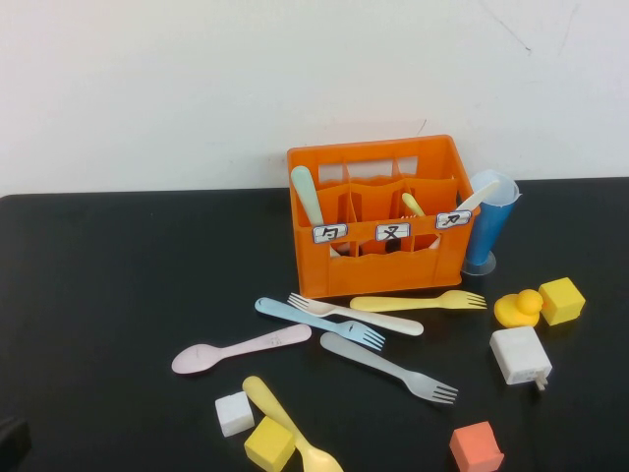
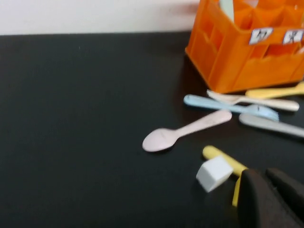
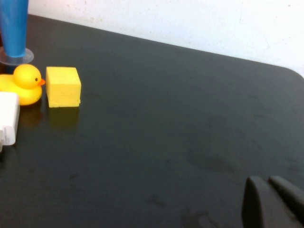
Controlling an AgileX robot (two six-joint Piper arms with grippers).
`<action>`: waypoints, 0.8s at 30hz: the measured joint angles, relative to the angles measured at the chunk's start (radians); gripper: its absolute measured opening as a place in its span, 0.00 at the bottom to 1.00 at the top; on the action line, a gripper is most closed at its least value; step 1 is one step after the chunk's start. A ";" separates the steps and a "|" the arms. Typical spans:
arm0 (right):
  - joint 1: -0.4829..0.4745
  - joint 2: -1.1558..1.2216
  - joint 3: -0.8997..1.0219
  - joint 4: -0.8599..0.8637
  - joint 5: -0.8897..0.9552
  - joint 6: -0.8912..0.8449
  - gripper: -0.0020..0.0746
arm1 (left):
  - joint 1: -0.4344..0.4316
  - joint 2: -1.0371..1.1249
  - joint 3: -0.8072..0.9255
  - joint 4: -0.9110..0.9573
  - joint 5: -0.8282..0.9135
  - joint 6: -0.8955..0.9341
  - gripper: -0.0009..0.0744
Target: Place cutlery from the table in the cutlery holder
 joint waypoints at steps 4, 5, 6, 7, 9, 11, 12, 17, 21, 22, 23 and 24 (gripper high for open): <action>0.000 0.000 0.000 0.000 0.000 0.000 0.02 | -0.039 0.110 -0.078 0.067 0.071 0.000 0.01; 0.000 0.000 0.000 0.000 0.000 0.000 0.02 | -0.051 0.149 -0.100 0.087 0.099 0.000 0.01; 0.000 0.000 0.000 0.000 0.000 0.000 0.02 | -0.061 0.192 -0.118 0.105 0.126 0.000 0.01; 0.000 0.000 0.000 0.000 0.000 0.000 0.02 | -0.076 0.238 -0.139 0.127 0.161 0.000 0.01; 0.000 0.000 0.000 0.000 0.000 0.000 0.02 | -0.106 0.323 -0.177 0.171 0.226 0.000 0.01; 0.000 0.000 0.000 0.000 0.000 0.000 0.02 | -0.152 0.420 -0.217 0.221 0.287 0.000 0.01; 0.000 0.000 0.000 0.000 0.000 0.000 0.02 | -0.180 0.460 -0.235 0.247 0.312 0.000 0.01; 0.000 0.000 0.000 0.000 0.000 0.000 0.02 | -0.360 0.670 -0.306 0.350 0.362 0.000 0.01; 0.000 0.000 0.000 0.000 0.000 0.000 0.02 | -0.501 0.815 -0.352 0.392 0.313 0.011 0.03; 0.000 0.000 0.000 0.000 0.000 0.000 0.02 | -0.532 0.852 -0.365 0.400 0.290 0.028 0.05; 0.000 0.000 0.000 0.000 0.000 0.000 0.02 | -0.558 0.890 -0.379 0.407 0.266 0.046 0.07; 0.000 0.000 0.000 0.000 0.000 0.000 0.02 | -0.577 0.919 -0.391 0.413 0.249 0.060 0.08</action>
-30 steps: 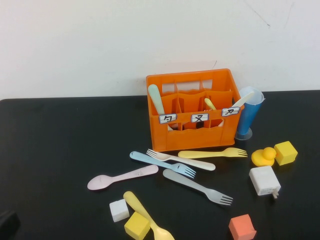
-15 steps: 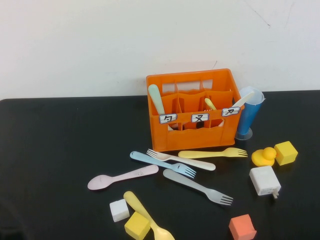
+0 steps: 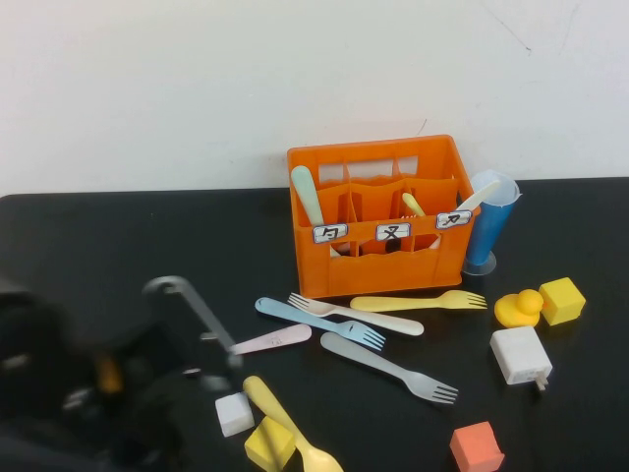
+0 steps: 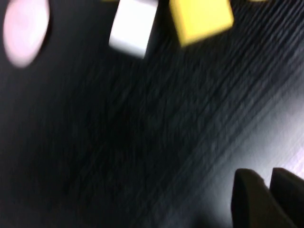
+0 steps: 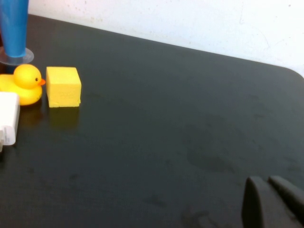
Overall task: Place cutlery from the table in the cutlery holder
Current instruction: Pick up the spoon
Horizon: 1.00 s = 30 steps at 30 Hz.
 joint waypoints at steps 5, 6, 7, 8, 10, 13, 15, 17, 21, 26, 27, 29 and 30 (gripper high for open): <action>0.000 0.000 0.000 0.000 0.000 0.000 0.02 | -0.059 0.187 -0.095 0.026 -0.049 0.014 0.22; 0.000 0.000 0.000 0.000 0.000 0.000 0.02 | -0.061 0.217 -0.121 0.038 -0.051 -0.003 0.25; 0.000 0.000 0.000 0.000 0.000 0.000 0.02 | -0.061 0.254 -0.148 0.058 -0.054 -0.034 0.28; 0.000 0.000 0.000 0.000 0.000 0.000 0.02 | -0.061 0.288 -0.175 0.079 -0.054 -0.070 0.31; 0.000 0.000 0.000 0.000 0.000 0.000 0.02 | -0.061 0.344 -0.228 0.127 -0.055 -0.132 0.35; 0.000 0.000 0.000 0.000 0.000 0.000 0.02 | -0.061 0.422 -0.303 0.176 -0.052 -0.182 0.38; 0.000 0.000 0.000 0.000 0.000 0.000 0.02 | -0.061 0.463 -0.345 0.194 -0.059 -0.192 0.39; 0.000 0.000 0.000 0.000 0.000 0.000 0.02 | -0.061 0.495 -0.372 0.199 -0.074 -0.193 0.39; 0.000 0.000 0.000 0.000 0.000 0.000 0.02 | -0.059 0.547 -0.400 0.205 -0.122 -0.166 0.39; 0.000 0.000 0.000 0.000 0.000 0.000 0.02 | -0.034 0.603 -0.402 0.209 -0.193 -0.118 0.40; 0.000 0.000 0.000 0.000 0.000 0.000 0.02 | -0.024 0.615 -0.402 0.212 -0.207 -0.111 0.40; 0.000 0.000 0.000 0.000 0.000 0.000 0.02 | -0.002 0.638 -0.404 0.219 -0.234 -0.102 0.40; 0.000 0.000 0.000 0.000 0.000 0.000 0.02 | 0.010 0.651 -0.404 0.226 -0.247 -0.095 0.40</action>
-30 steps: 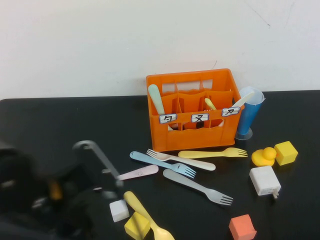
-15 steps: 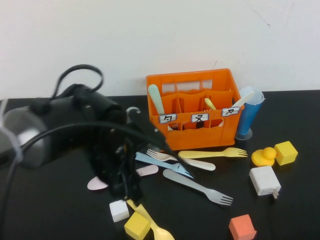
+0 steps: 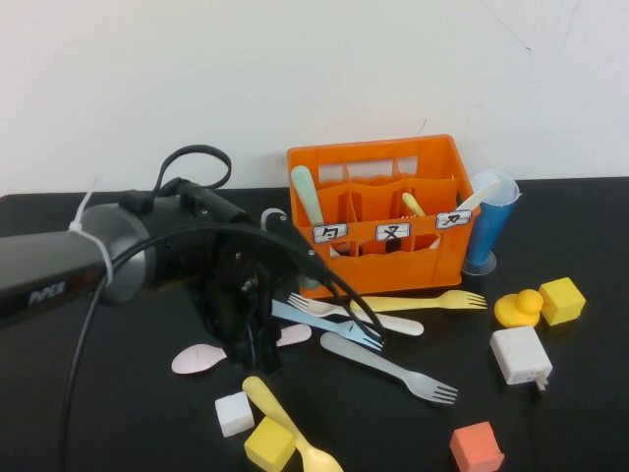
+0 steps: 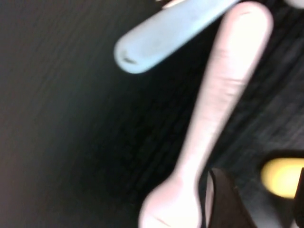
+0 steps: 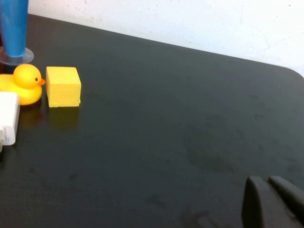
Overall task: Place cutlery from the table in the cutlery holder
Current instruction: Pick up the spoon
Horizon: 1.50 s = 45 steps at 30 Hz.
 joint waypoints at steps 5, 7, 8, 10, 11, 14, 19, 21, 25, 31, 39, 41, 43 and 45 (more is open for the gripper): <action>0.000 0.000 0.000 0.000 0.000 0.000 0.02 | 0.041 0.061 -0.002 0.017 -0.075 0.017 0.40; 0.000 0.000 0.000 0.000 0.000 0.000 0.02 | 0.048 0.078 -0.002 0.017 -0.106 0.034 0.40; 0.000 0.000 0.000 0.000 0.000 0.000 0.02 | 0.048 0.087 -0.002 0.008 -0.119 0.042 0.40; 0.000 0.000 0.000 0.000 0.000 0.000 0.02 | 0.048 0.104 -0.003 -0.010 -0.138 0.065 0.40; 0.000 0.000 0.000 0.000 0.000 0.000 0.02 | 0.048 0.114 -0.005 -0.025 -0.146 0.079 0.40; 0.000 0.000 0.000 0.000 0.000 0.000 0.02 | 0.048 0.137 -0.007 -0.054 -0.155 0.104 0.40; 0.000 0.000 0.000 0.000 0.000 0.000 0.02 | 0.048 0.145 -0.015 -0.067 -0.159 0.111 0.36; 0.000 0.000 0.000 0.000 0.000 0.000 0.02 | 0.048 0.146 -0.015 -0.071 -0.161 0.106 0.28; 0.000 0.000 0.000 0.000 0.000 0.000 0.02 | 0.048 0.146 -0.015 -0.070 -0.175 0.091 0.11; 0.000 0.000 0.000 0.000 0.000 0.000 0.02 | 0.048 0.146 -0.016 -0.063 -0.185 0.081 0.08; 0.000 0.000 0.000 0.000 0.000 0.000 0.02 | 0.048 -0.004 0.045 -0.072 -0.207 0.027 0.02; 0.000 0.000 0.000 0.000 0.000 0.000 0.02 | 0.048 -0.071 0.100 -0.085 -0.268 0.025 0.01; 0.000 0.000 0.000 0.000 0.000 0.000 0.02 | 0.048 -0.143 0.172 -0.106 -0.346 0.023 0.01; 0.000 0.000 0.000 0.000 0.000 0.000 0.02 | 0.048 -0.203 0.255 -0.133 -0.433 0.021 0.01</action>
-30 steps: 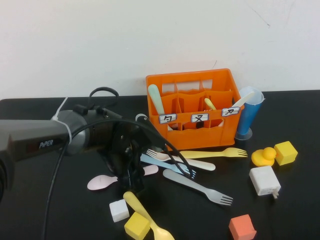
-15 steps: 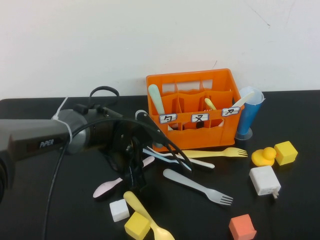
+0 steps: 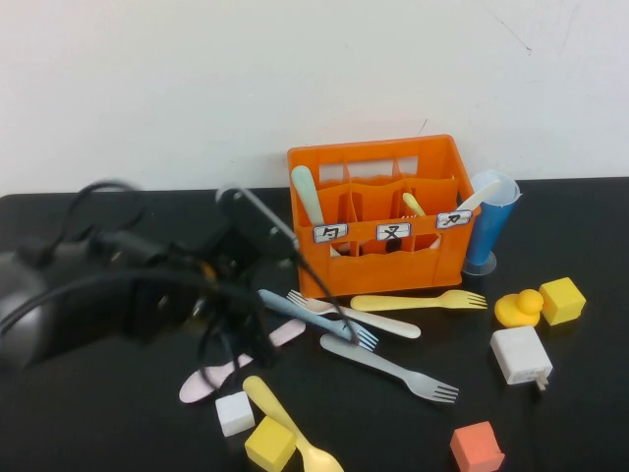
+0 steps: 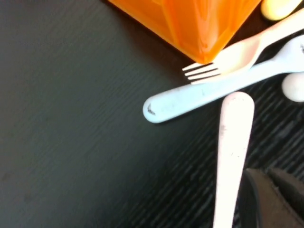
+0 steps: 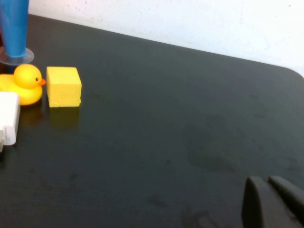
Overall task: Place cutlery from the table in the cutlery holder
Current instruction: Pick up the spoon
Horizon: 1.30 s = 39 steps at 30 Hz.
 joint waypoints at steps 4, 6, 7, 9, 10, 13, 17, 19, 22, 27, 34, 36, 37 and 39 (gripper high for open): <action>0.000 0.000 0.000 0.000 0.000 0.000 0.02 | 0.000 -0.051 0.088 -0.018 -0.054 0.000 0.01; 0.000 0.000 0.000 0.000 0.000 0.000 0.02 | 0.000 -0.053 0.088 -0.020 -0.028 0.000 0.02; 0.000 0.000 0.000 0.000 0.000 0.000 0.02 | 0.000 -0.050 0.086 -0.020 -0.007 -0.004 0.04; 0.000 0.000 0.000 0.000 0.000 0.000 0.02 | 0.000 -0.032 0.062 -0.021 0.054 -0.015 0.08; 0.000 0.000 0.000 0.000 0.000 0.000 0.02 | 0.000 -0.018 0.042 -0.022 0.093 -0.020 0.12; 0.000 0.000 0.000 0.000 0.000 0.000 0.02 | 0.000 0.033 -0.034 -0.022 0.201 -0.044 0.26; 0.000 0.000 0.000 0.000 0.000 0.000 0.02 | 0.000 0.098 -0.146 -0.022 0.294 -0.076 0.42; 0.000 0.000 0.000 0.000 0.000 0.000 0.02 | 0.000 0.131 -0.193 -0.024 0.325 -0.083 0.45; 0.000 0.000 0.000 0.000 0.000 0.000 0.02 | 0.000 0.184 -0.231 -0.027 0.342 -0.088 0.47; 0.000 0.000 0.000 0.000 0.000 0.000 0.02 | 0.002 0.274 -0.245 -0.049 0.343 -0.092 0.47; 0.000 0.000 0.000 0.000 0.000 0.000 0.02 | 0.002 0.341 -0.265 -0.055 0.321 -0.094 0.46; 0.000 0.000 0.000 0.000 0.000 0.000 0.02 | 0.002 0.344 -0.267 -0.059 0.319 -0.094 0.43; 0.000 0.000 0.000 0.000 0.000 0.000 0.02 | 0.004 0.344 -0.269 -0.061 0.319 -0.094 0.40; 0.000 0.000 0.000 0.000 0.000 0.000 0.02 | 0.006 0.347 -0.269 -0.063 0.314 -0.094 0.34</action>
